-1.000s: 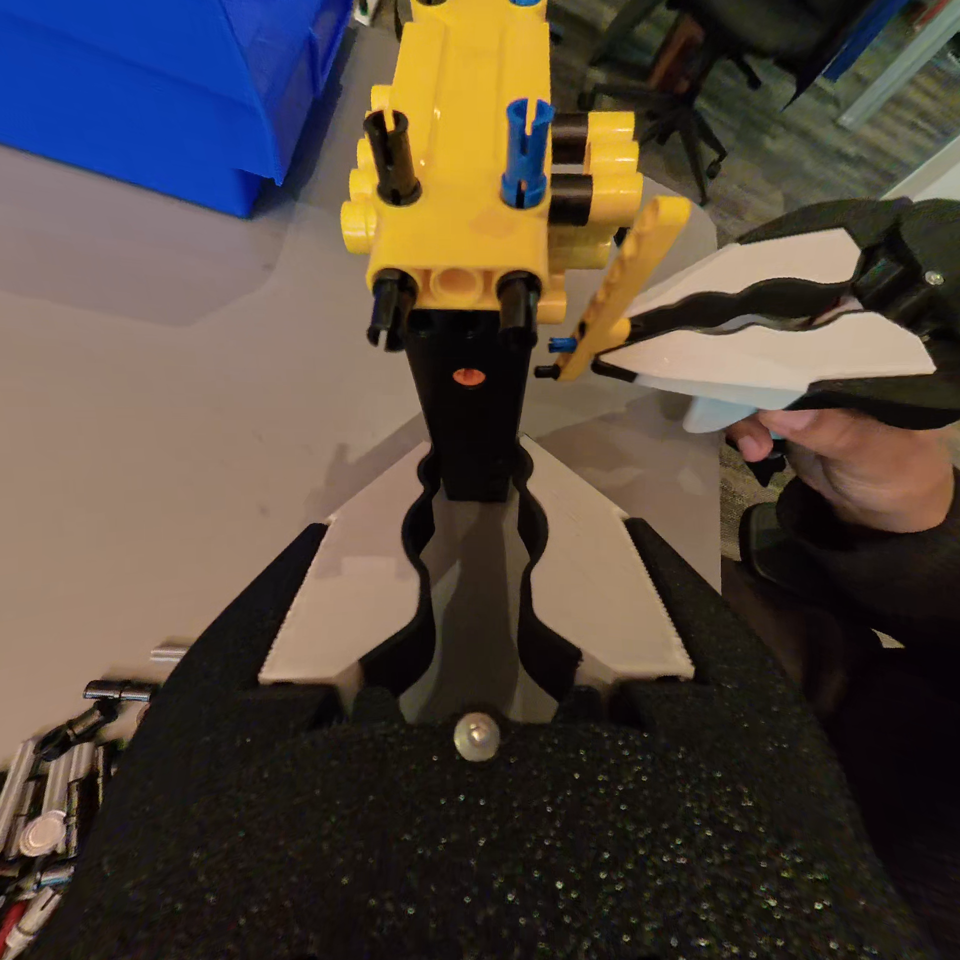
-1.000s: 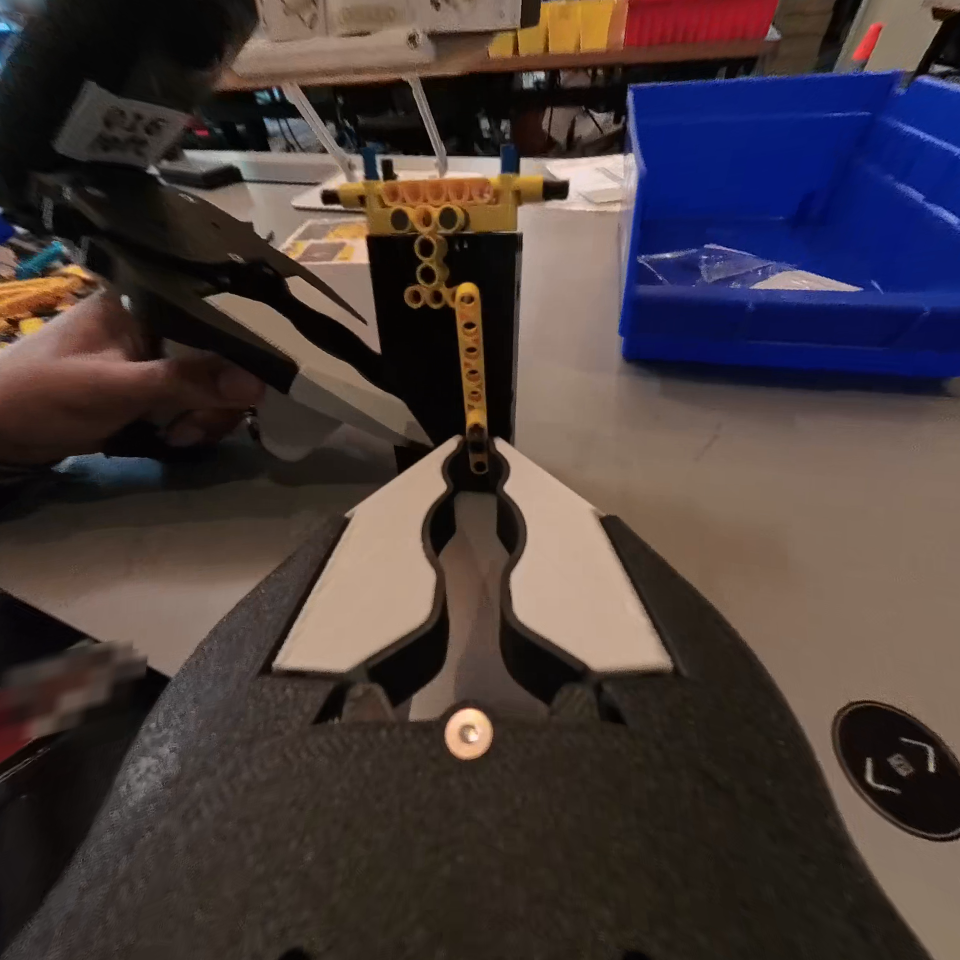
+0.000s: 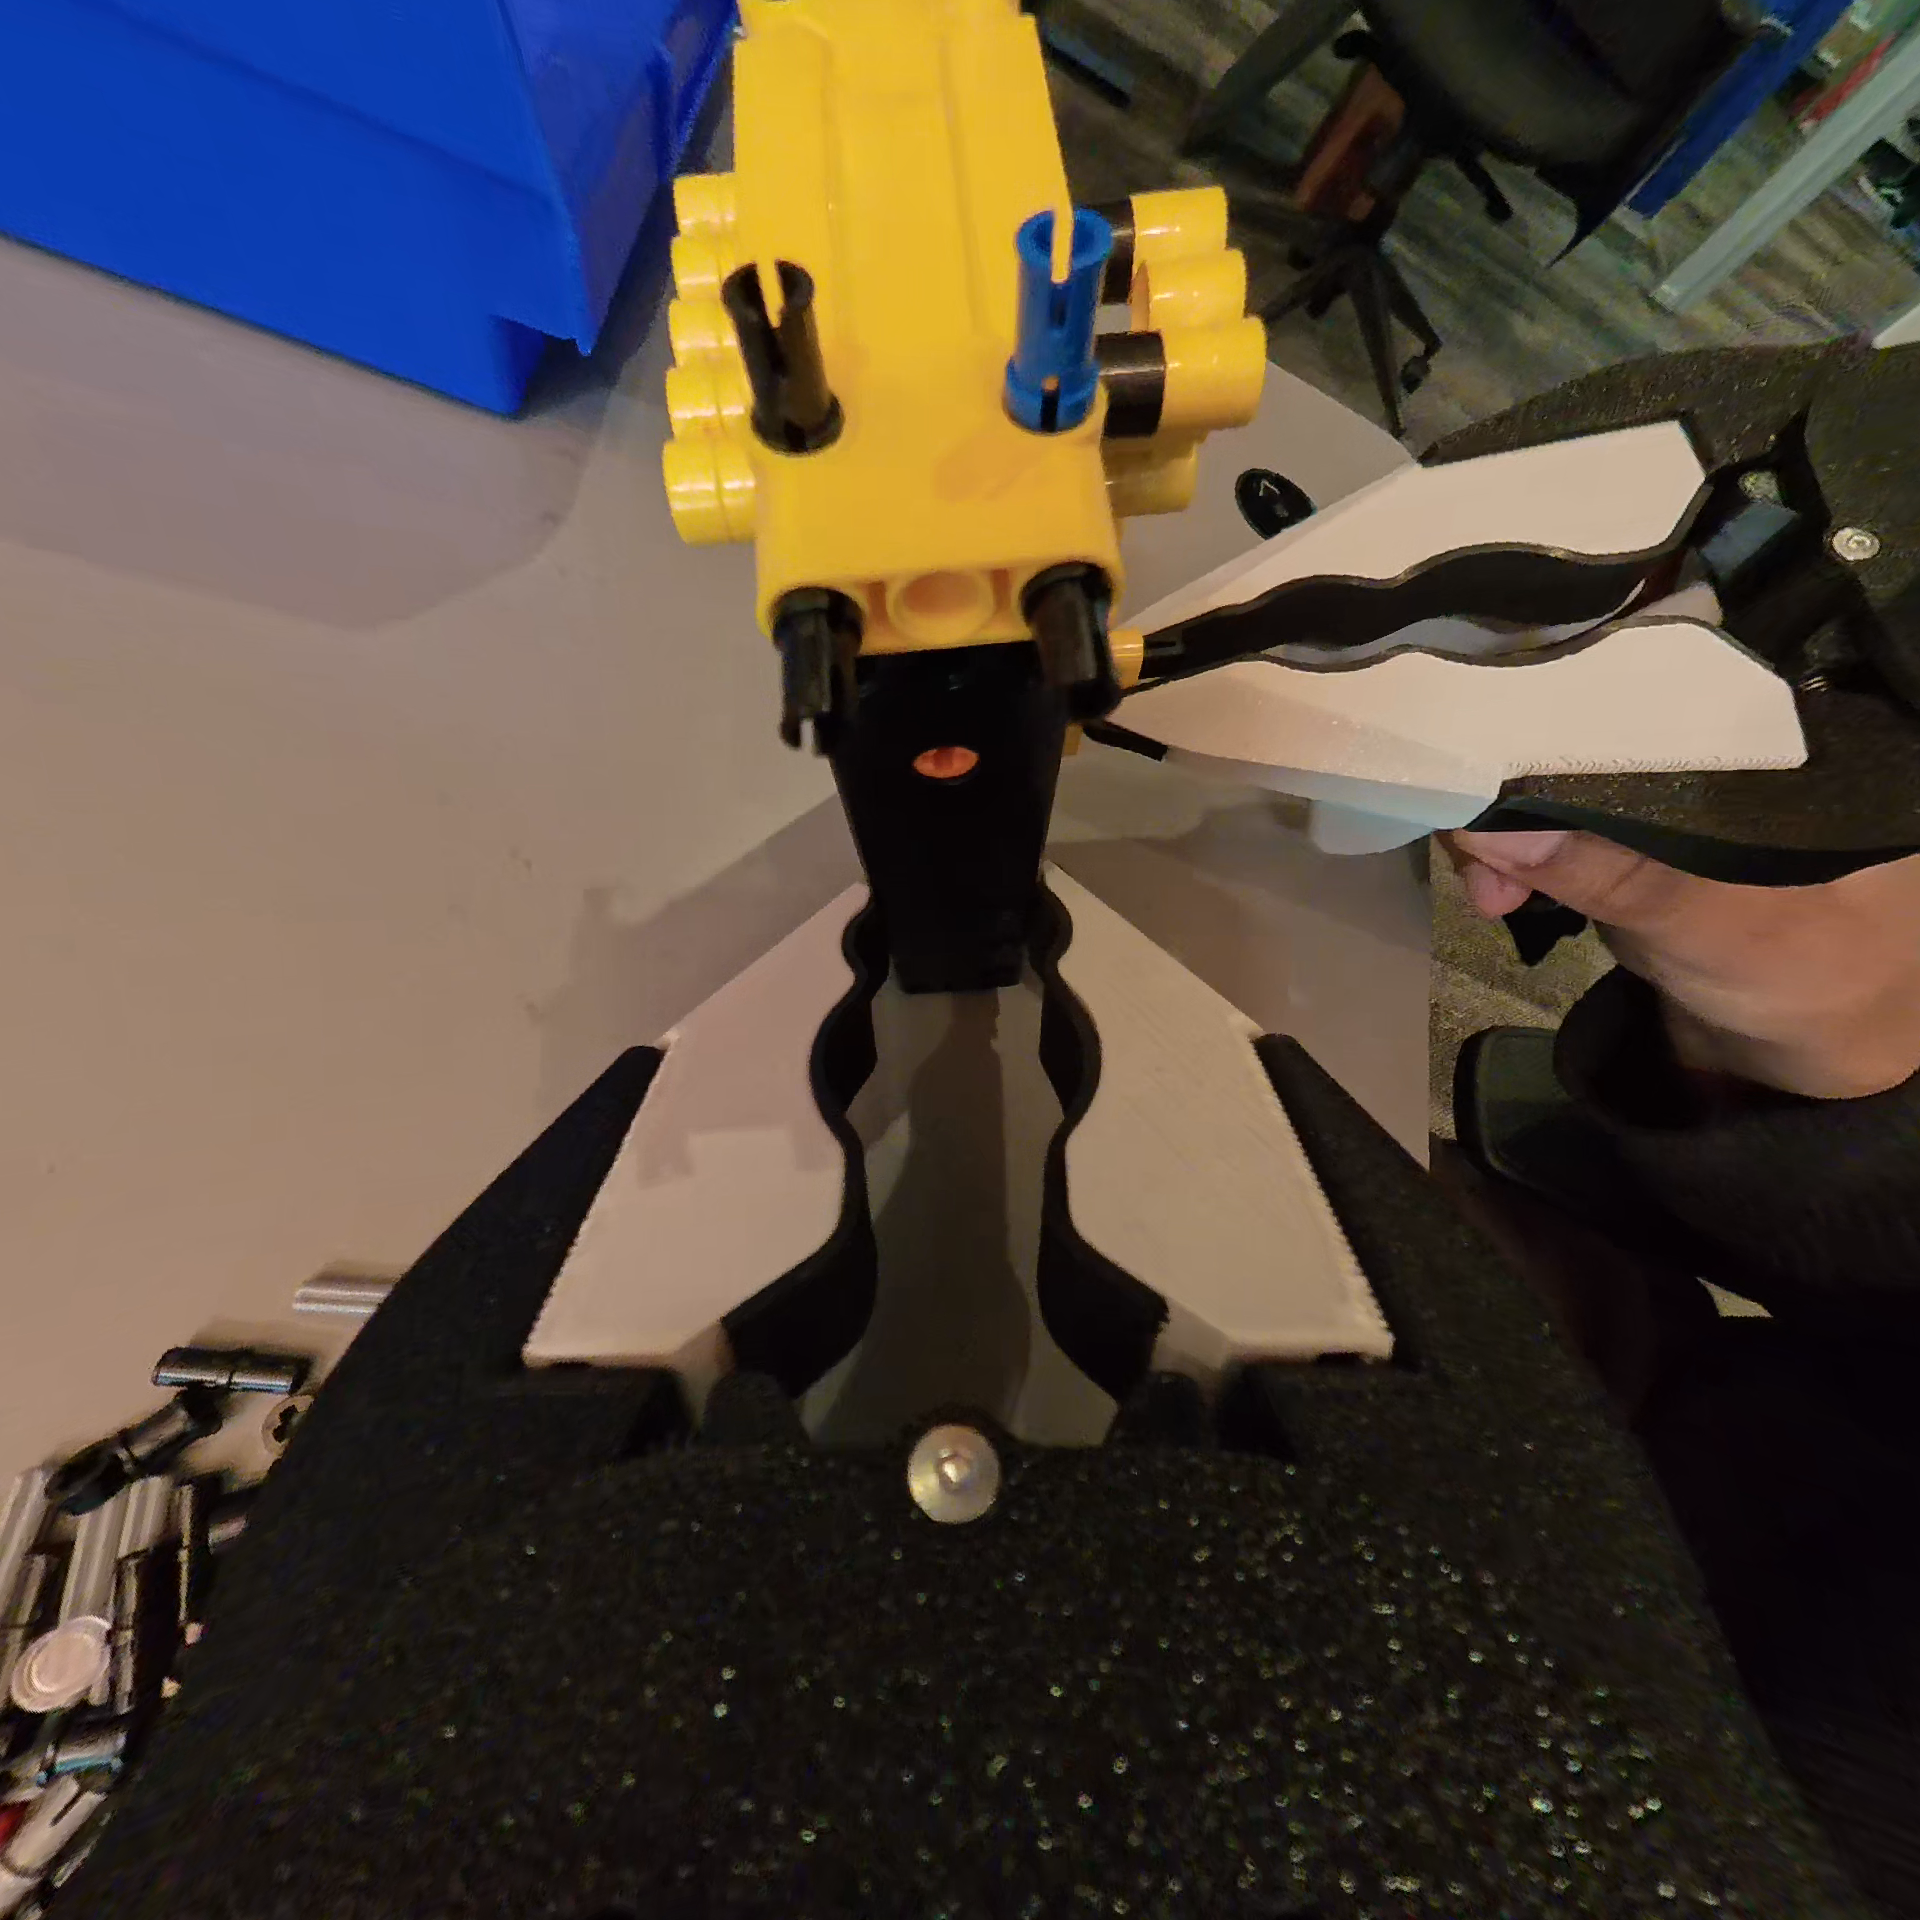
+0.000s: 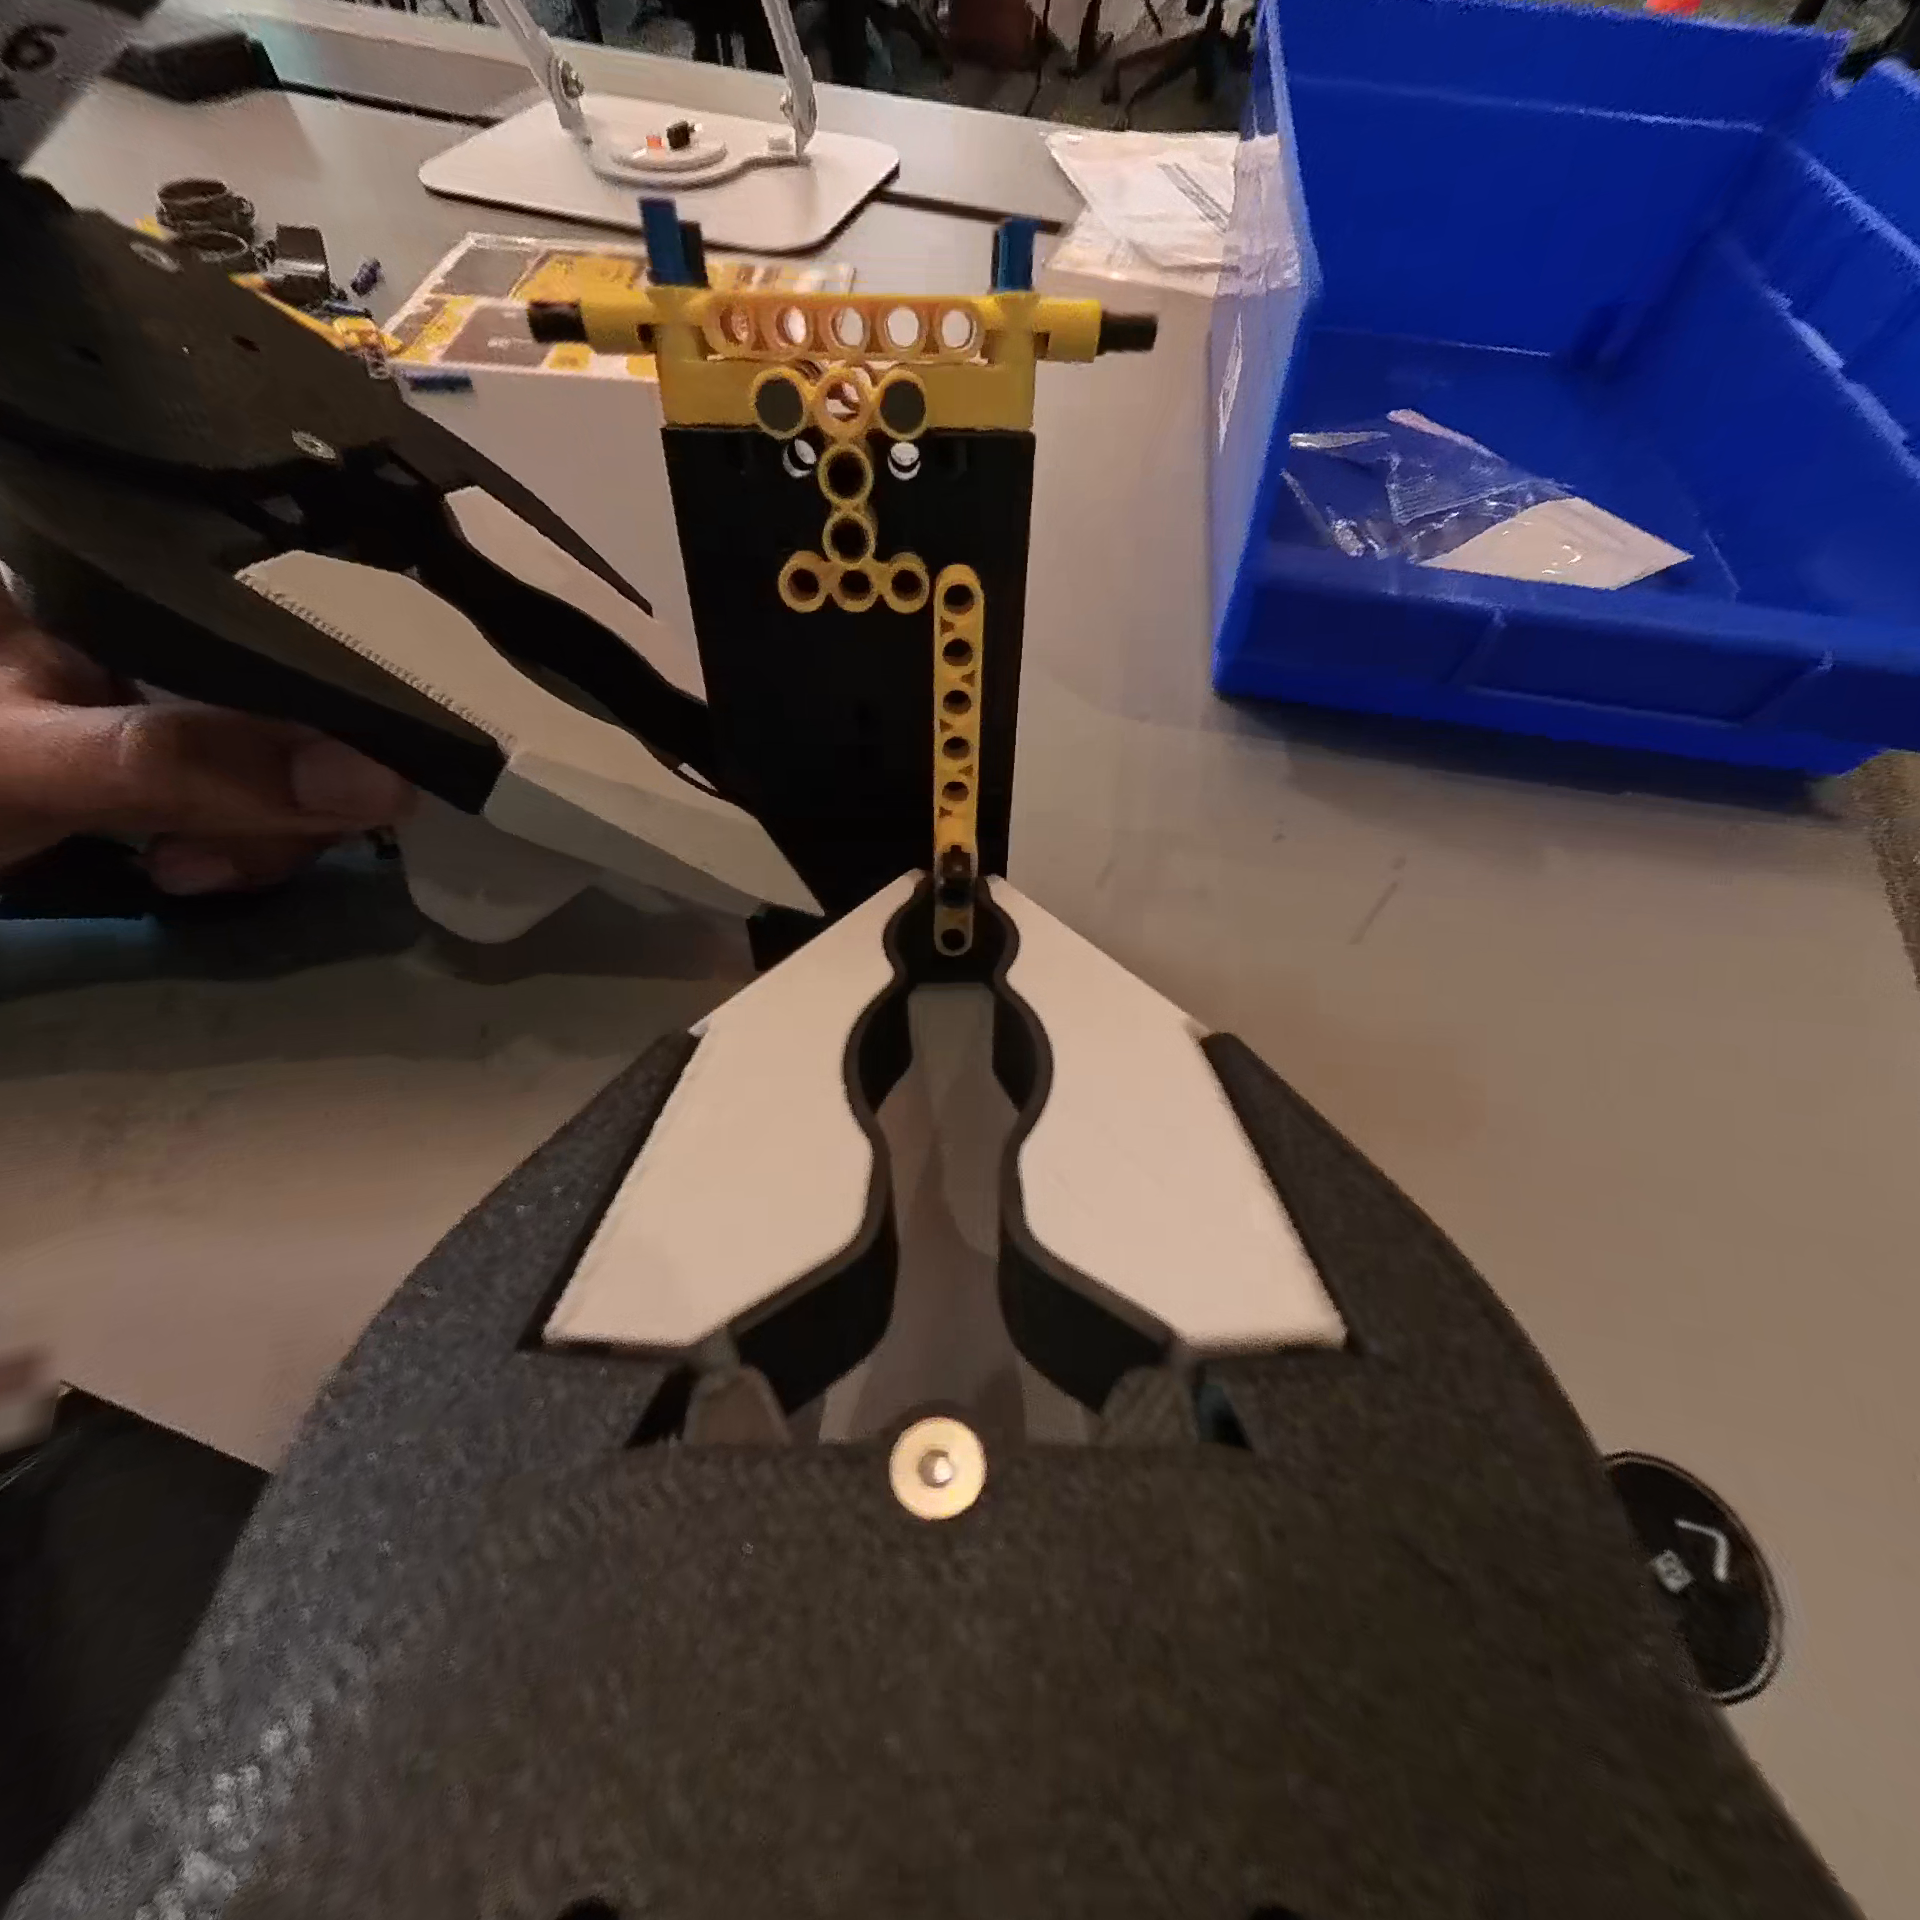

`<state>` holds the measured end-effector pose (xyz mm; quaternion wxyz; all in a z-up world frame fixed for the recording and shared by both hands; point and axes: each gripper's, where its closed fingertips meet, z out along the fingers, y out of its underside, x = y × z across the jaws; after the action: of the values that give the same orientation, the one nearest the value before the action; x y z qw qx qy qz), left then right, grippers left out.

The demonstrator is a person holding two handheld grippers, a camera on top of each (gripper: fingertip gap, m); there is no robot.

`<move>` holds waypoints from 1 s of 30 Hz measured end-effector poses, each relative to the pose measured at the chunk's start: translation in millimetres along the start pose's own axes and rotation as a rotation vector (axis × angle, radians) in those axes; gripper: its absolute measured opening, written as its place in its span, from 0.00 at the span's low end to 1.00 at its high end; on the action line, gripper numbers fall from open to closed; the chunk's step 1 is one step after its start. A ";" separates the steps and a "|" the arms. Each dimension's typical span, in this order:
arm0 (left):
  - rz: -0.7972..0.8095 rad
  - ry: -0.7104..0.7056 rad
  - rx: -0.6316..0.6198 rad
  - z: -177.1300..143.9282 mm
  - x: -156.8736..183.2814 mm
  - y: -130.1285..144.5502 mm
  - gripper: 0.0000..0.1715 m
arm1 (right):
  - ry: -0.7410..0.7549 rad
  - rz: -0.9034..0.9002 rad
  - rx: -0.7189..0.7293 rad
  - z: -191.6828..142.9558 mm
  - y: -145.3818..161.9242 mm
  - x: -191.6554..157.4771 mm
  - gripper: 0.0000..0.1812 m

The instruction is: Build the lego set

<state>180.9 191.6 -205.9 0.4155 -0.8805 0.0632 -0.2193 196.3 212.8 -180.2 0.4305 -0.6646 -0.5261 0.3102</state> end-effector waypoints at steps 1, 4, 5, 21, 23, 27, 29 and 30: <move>-0.004 0.003 0.000 0.0 -0.1 0.0 0.15 | -0.008 0.001 -0.009 0.3 -0.2 0.1 0.04; -0.012 0.007 0.001 -0.1 -0.4 -0.1 0.15 | -0.030 0.015 -0.026 1.0 -0.7 0.6 0.04; -0.014 0.006 0.002 -0.2 -0.7 -0.3 0.15 | -0.030 0.013 -0.025 1.5 -0.8 0.7 0.04; 0.053 -0.028 0.001 0.1 -0.1 -0.7 0.15 | -0.129 0.047 -0.036 -1.2 4.3 1.9 0.04; 0.079 -0.046 -0.003 0.6 -0.3 -0.5 0.15 | -0.120 0.058 -0.048 -1.4 5.4 2.3 0.04; 0.092 -0.059 -0.005 0.8 -0.9 -0.4 0.15 | -0.092 0.046 -0.064 -1.3 6.5 2.5 0.04; 0.084 -0.053 -0.004 0.7 -1.0 -0.4 0.15 | -0.085 0.041 -0.062 -1.0 6.0 2.3 0.04; 0.083 -0.052 -0.004 0.6 -1.1 -0.5 0.15 | -0.080 0.036 -0.061 -0.8 5.8 2.0 0.04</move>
<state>180.2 192.7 -206.2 0.4241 -0.8834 0.0892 -0.1786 200.0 214.2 -185.0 0.3831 -0.6737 -0.5401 0.3281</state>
